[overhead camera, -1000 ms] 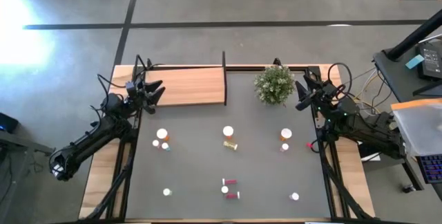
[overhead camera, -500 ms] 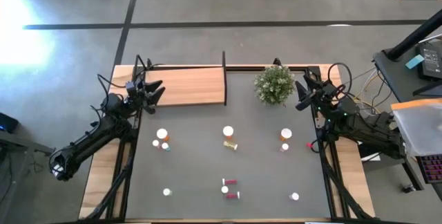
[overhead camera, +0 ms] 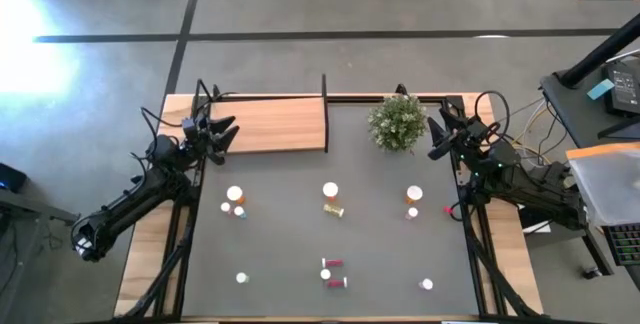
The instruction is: Pick and place medicine bottles onto shelf by color
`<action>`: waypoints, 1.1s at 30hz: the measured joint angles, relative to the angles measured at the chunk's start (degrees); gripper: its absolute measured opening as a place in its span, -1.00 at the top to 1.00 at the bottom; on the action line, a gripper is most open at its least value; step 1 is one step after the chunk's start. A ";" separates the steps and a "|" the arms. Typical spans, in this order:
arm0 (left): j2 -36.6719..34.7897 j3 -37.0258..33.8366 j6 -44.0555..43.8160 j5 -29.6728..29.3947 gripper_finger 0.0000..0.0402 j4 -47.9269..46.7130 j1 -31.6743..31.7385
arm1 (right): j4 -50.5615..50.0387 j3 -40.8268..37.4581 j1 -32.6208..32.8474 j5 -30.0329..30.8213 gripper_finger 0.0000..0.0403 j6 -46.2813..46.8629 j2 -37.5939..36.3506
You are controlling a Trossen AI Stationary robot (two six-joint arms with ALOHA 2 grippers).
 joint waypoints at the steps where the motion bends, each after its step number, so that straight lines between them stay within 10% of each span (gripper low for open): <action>1: -0.02 0.00 0.00 0.00 0.00 0.00 0.00 | 0.01 0.00 -0.01 0.01 -0.24 0.00 0.01; 33: 0.45 0.33 -0.06 0.00 0.00 4.56 0.00 | 0.02 0.01 -0.01 -0.01 -0.24 -0.01 0.02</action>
